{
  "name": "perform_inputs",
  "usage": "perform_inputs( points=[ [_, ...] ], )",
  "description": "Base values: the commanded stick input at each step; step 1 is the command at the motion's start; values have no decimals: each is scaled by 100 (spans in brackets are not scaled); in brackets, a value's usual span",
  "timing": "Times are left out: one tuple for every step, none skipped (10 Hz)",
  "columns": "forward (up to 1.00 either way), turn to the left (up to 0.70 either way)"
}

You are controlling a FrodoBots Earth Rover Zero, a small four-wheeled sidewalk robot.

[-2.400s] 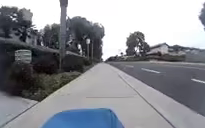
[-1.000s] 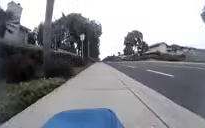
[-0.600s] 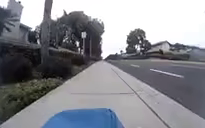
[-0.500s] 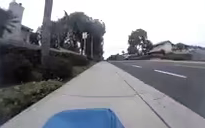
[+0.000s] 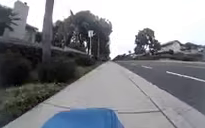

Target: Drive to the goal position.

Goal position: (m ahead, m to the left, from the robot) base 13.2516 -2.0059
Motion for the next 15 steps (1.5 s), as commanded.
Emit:
perform_inputs(
  points=[
    [100,0],
    [100,0],
    [100,0],
    [100,0],
    [100,0],
    [100,0],
    [100,0],
    [100,0],
    [100,0],
    [100,0],
    [100,0],
    [100,0],
    [100,0],
    [100,0],
    [100,0]
  ],
)
